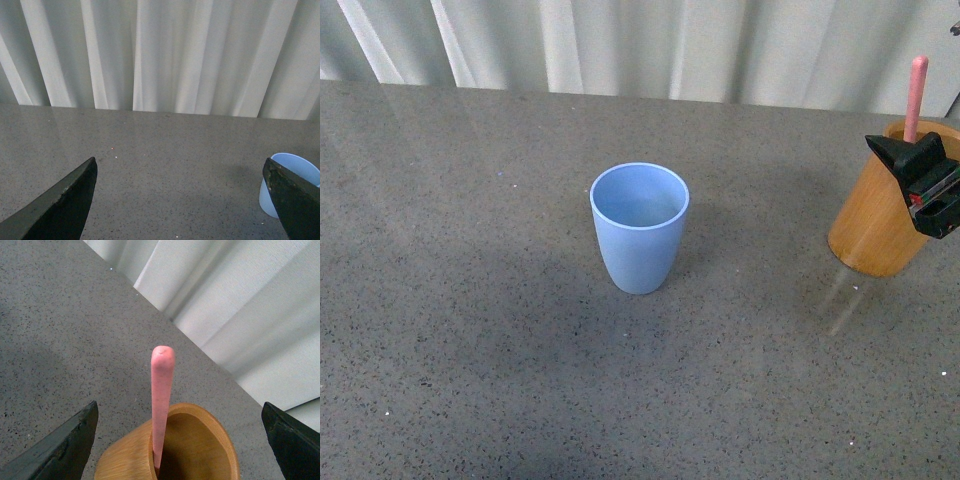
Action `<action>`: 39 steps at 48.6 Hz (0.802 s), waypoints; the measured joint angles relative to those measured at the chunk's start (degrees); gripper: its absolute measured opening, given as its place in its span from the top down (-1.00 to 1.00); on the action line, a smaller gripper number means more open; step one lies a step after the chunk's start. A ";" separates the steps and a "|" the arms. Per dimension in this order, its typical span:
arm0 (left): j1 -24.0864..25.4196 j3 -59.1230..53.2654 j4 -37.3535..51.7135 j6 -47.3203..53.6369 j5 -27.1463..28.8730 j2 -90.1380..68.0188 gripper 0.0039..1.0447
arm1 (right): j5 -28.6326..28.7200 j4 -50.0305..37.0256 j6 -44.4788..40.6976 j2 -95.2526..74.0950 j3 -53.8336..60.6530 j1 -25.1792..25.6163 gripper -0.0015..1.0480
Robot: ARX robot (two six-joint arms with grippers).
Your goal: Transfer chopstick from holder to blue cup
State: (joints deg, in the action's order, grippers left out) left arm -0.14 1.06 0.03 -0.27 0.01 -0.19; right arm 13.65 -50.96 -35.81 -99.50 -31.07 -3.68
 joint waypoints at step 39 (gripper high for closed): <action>0.00 0.00 0.00 0.00 0.00 0.00 -0.87 | -2.08 -13.16 9.07 -2.49 1.27 0.83 0.98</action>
State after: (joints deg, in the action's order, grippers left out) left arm -0.14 1.06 0.03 -0.27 0.01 -0.19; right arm 11.57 -64.12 -26.74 -102.00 -29.80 -2.85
